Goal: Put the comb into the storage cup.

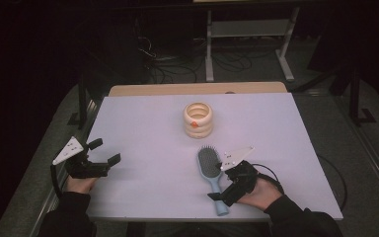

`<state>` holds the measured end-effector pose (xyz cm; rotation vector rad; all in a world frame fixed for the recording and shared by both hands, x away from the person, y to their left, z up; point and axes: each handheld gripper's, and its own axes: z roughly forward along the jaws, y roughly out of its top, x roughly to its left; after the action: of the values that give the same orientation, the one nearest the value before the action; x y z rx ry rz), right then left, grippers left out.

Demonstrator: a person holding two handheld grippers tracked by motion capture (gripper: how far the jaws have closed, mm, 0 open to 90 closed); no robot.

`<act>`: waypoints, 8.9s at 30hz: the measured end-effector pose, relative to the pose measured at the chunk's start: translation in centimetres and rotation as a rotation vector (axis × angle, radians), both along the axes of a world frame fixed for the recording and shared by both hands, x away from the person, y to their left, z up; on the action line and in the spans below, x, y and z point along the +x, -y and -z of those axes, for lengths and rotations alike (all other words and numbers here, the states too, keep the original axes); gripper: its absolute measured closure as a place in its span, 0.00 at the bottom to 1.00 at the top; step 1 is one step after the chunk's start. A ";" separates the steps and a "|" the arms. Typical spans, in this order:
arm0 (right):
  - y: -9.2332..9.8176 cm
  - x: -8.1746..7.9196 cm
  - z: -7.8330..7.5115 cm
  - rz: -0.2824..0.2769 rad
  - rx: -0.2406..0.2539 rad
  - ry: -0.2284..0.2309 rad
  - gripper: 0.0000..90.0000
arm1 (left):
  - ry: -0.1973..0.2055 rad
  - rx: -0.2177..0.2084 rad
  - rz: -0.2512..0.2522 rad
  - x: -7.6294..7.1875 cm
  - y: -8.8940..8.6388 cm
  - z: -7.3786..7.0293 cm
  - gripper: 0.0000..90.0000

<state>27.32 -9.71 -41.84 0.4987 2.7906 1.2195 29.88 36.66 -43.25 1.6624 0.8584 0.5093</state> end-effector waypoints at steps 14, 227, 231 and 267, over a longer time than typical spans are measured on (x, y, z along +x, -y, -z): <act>-0.6 -0.3 0.2 -0.036 -0.012 -0.026 0.11 | -0.001 0.000 0.001 0.0 0.0 0.0 0.00; 13.3 3.6 1.8 0.260 -0.145 -0.189 0.99 | -0.006 0.014 0.018 0.1 0.3 0.1 0.00; 13.4 3.6 1.6 0.264 -0.142 -0.186 0.99 | -0.009 0.017 0.017 0.1 0.3 0.1 0.00; 8.4 6.9 -2.9 0.156 -0.290 -0.072 0.00 | -0.019 0.027 0.012 0.2 0.2 0.3 0.00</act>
<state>34.22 -18.07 -38.93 0.7302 2.8541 0.7645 30.12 36.43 -43.57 1.6982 0.8582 0.4993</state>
